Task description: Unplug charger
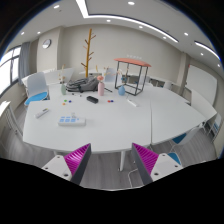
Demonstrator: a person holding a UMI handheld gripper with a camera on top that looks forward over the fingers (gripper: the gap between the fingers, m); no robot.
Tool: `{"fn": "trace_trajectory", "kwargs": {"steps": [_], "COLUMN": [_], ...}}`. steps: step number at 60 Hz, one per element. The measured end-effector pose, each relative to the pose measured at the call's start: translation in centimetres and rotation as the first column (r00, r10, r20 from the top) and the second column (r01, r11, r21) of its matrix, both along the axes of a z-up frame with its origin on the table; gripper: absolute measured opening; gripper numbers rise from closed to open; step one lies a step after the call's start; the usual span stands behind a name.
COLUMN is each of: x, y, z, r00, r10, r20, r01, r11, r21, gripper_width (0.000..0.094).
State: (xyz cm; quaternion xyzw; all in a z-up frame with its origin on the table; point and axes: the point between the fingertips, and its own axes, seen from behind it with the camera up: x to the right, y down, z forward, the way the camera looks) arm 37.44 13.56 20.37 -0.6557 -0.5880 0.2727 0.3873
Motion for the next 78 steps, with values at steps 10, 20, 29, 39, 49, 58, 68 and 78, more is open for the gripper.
{"fn": "trace_trajectory", "kwargs": {"steps": [10,20,29,39,49,58,68,78], "x": [-5.1,-9.2,-14.0,-20.1,-26.9,-33.6,-40.2,-44.3], "y": [-6.1,-12.2,-16.5,-19.5,-20.7,-21.2,-21.3,-21.0], "z": [-1.9,-3.2,-5.1,-7.9,-10.3,-13.3,-16.3,-18.8], "r00": [0.997,0.988,0.983,0.978,0.97,0.964,0.963,0.971], "r10": [0.072,0.154,0.182,0.188,0.186,0.166,0.167,0.165], "r20": [0.015,0.003,-0.02,-0.088,-0.154,-0.207,-0.211,-0.174], "r01": [-0.072,-0.154,-0.183,-0.192,-0.193,-0.18,-0.179,-0.177], "r11": [0.997,0.988,0.983,0.981,0.981,0.982,0.983,0.983], "r21": [-0.005,-0.014,-0.027,-0.038,-0.03,-0.049,-0.039,-0.055], "gripper_width": [0.0852,0.0853,0.0852,0.0852,0.0852,0.0855,0.0854,0.0858]}}
